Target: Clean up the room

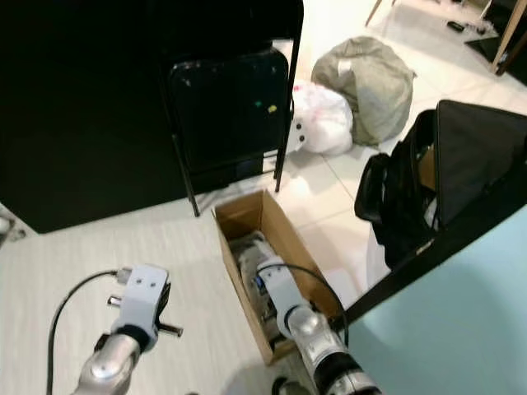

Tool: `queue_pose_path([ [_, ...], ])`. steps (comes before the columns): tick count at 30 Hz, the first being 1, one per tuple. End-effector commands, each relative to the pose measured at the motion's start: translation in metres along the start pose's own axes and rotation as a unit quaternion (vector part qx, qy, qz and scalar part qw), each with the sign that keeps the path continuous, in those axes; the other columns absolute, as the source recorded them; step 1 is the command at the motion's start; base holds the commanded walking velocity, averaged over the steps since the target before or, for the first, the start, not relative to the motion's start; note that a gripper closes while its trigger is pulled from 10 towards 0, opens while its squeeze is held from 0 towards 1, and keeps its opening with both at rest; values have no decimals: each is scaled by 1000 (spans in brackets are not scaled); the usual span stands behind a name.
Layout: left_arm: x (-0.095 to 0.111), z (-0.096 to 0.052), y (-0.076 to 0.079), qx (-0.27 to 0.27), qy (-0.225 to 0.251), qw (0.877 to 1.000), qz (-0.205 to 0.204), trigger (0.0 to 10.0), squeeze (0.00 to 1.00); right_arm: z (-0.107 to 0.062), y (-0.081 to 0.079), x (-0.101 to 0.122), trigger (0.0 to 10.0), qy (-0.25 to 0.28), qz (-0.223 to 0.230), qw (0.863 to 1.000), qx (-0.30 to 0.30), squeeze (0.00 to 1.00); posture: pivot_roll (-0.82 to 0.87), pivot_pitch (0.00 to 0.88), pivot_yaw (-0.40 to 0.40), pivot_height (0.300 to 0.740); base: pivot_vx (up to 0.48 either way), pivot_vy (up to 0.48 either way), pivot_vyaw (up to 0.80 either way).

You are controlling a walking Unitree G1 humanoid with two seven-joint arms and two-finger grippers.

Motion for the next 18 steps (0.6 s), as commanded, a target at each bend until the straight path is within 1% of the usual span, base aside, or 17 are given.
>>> queue_pose_path([
  [1, -11, -5, -4, 36, -22, 999, -18, 10000, 0, -6, 9, 2, 10000, 30, 52, 998, -18, 0, 47, 115, -47, 740, 0, 0, 0],
  [2, -11, -5, -4, 36, -22, 999, -18, 10000, 0, -6, 9, 2, 10000, 30, 52, 998, -18, 0, 47, 115, -47, 740, 0, 0, 0],
  [3, -10, -3, -1, 39, -18, 999, -23, 10000, 0, -7, 13, 7, 10000, 51, 73, 996, -28, 0, 46, 99, -40, 740, 0, 0, 0],
  [4, -10, -3, -1, 39, -18, 999, -23, 10000, 0, -7, 13, 7, 10000, 51, 73, 996, -28, 0, 46, 99, -40, 740, 0, 0, 0],
  [6, -6, 0, 5, 36, -12, 999, -29, 10000, 0, -9, 18, 16, 10000, 82, 92, 992, -39, 0, 43, 82, -32, 740, 0, 0, 0],
  [7, -4, 1, 8, 31, -10, 999, -28, 10000, 0, -9, 18, 19, 10000, 90, 94, 991, -40, 0, 40, 75, -27, 740, 0, 0, 0],
  [12, -2, 5, 11, 26, -7, 999, -24, 10000, 0, -9, 17, 24, 10000, 97, 85, 991, -34, 0, 36, 60, -22, 740, 0, 0, 0],
  [18, -1, 5, 11, 32, -6, 999, -26, 10000, 0, -11, 19, 27, 10000, 100, 91, 990, -35, 0, 46, 48, -29, 740, 0, 0, 0],
])
Point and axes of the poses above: a point about 5 cm out from each wrist's last joint towards the gripper, its own z axis pointing out of the wrist towards the gripper, its own x axis along the axis of the wrist's last joint, y = z × x, the point moved 5 cm from there along z, pointing out of the wrist towards the gripper, and after that the axes turned 2 degrees about z, right-handed, at the moved point
